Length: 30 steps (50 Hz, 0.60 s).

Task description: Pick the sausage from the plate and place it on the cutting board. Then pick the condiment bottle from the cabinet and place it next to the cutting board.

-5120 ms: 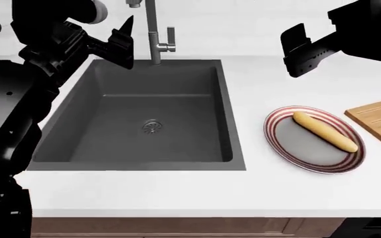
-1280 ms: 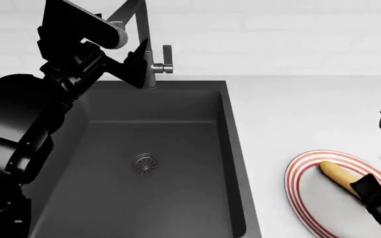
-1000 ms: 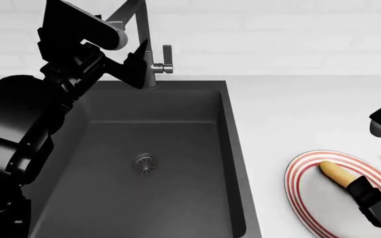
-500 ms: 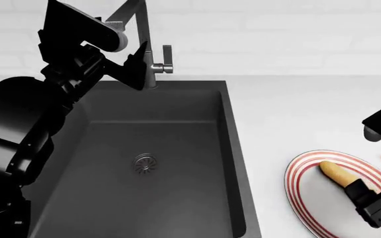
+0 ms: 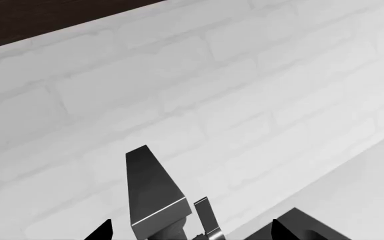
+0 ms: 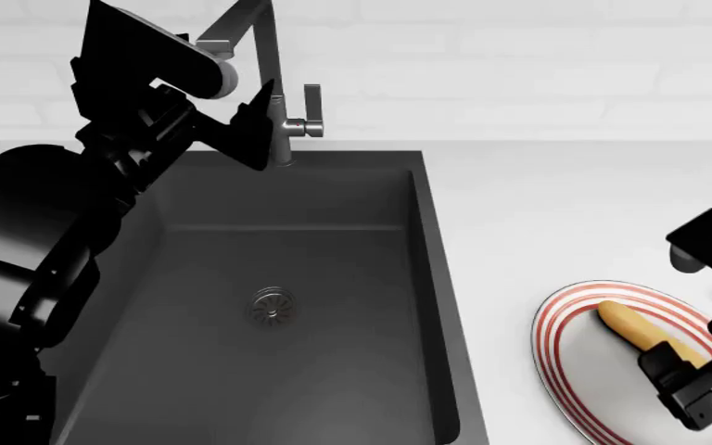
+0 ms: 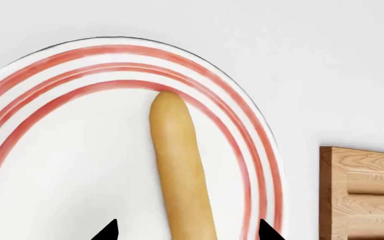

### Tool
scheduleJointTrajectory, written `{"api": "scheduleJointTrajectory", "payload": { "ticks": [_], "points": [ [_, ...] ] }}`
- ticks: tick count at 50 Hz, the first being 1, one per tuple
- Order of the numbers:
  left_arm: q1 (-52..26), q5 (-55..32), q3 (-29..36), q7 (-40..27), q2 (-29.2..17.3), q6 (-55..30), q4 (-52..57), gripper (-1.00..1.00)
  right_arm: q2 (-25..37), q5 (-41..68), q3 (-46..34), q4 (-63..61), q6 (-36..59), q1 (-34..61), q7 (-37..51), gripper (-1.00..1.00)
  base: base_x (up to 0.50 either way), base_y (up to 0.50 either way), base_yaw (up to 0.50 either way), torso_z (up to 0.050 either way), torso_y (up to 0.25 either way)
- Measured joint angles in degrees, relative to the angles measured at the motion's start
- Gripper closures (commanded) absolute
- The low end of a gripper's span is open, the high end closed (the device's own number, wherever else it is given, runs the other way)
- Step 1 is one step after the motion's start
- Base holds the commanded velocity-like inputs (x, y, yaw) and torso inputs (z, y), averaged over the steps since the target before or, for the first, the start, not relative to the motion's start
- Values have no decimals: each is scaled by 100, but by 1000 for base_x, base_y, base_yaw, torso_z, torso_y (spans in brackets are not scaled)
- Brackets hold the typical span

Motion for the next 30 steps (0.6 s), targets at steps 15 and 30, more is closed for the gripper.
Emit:
{"api": "scheduleJointTrajectory", "payload": {
  "ticks": [15, 30],
  "points": [
    [10, -4, 26, -18, -12, 9, -7, -100, 75, -16, -86, 6, -182, -146, -15, -100, 0, 0, 0, 0, 0],
    [6, -6, 62, -35, -18, 15, -15, -100, 135, -122, -135, 34, -360, -271, -76, -100, 0, 0, 0, 0, 0]
  ]
}}
